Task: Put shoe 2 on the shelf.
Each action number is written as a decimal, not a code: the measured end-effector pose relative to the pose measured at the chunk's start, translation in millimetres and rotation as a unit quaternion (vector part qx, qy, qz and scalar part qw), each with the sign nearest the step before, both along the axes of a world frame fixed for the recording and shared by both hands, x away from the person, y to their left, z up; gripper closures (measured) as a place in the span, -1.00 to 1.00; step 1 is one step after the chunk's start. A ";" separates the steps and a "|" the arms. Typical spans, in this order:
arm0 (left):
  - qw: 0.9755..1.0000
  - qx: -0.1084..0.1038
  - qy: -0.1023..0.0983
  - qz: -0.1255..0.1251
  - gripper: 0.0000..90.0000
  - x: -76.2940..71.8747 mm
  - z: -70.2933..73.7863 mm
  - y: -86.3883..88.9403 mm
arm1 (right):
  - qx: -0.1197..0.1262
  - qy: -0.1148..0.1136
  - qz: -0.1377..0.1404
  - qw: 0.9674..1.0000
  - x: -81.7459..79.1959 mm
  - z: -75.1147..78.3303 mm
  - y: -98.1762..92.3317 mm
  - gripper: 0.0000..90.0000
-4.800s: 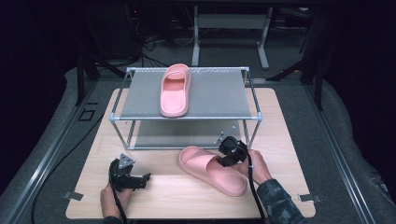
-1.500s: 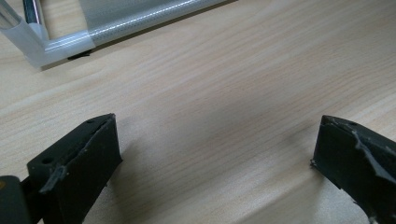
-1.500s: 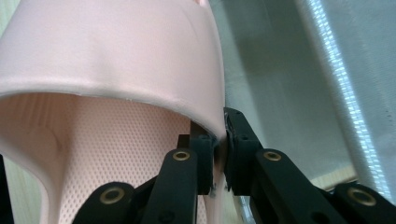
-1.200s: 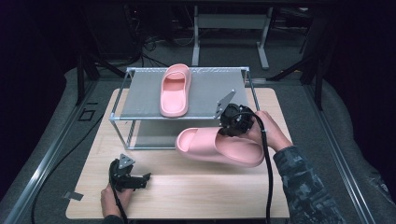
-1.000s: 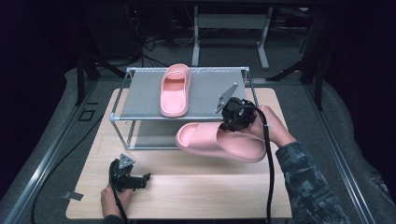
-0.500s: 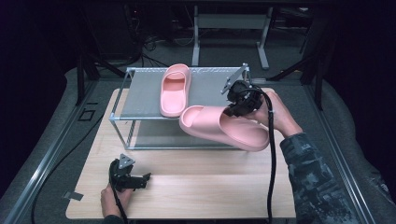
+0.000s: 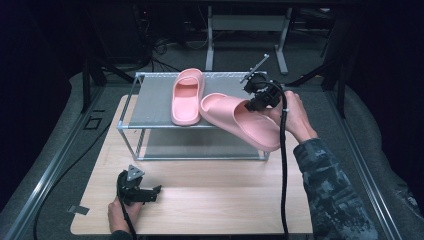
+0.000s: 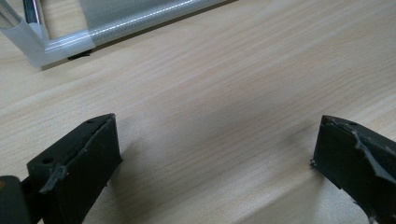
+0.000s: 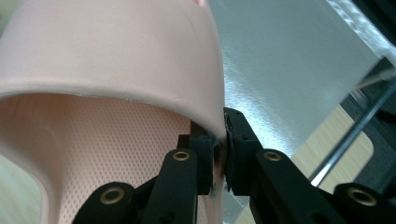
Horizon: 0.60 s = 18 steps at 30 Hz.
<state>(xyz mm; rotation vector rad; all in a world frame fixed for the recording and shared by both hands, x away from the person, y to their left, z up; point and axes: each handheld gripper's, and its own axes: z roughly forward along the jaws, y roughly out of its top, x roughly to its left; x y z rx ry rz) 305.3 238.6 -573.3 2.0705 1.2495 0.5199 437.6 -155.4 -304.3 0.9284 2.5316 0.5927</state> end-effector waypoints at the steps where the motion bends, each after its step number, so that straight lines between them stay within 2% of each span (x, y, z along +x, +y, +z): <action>1: 1.000 0.000 0.000 0.000 -0.99 0.0 0.0 0.0 | -0.001 0.003 -0.015 1.000 2.4 0.4 0.6 0.85; 6: 1.000 0.000 0.000 0.000 -0.99 0.0 0.0 0.0 | 0.005 0.004 -0.062 0.998 12.8 -0.4 2.8 0.86; 12: 1.000 0.000 0.000 0.000 -0.99 0.0 0.0 0.0 | 0.003 0.016 -0.115 0.993 26.4 -5.9 10.9 0.86; 18: 1.000 0.000 0.001 -0.001 -0.99 0.0 0.2 0.1 | -0.007 0.019 -0.152 0.988 41.1 -12.8 20.1 0.86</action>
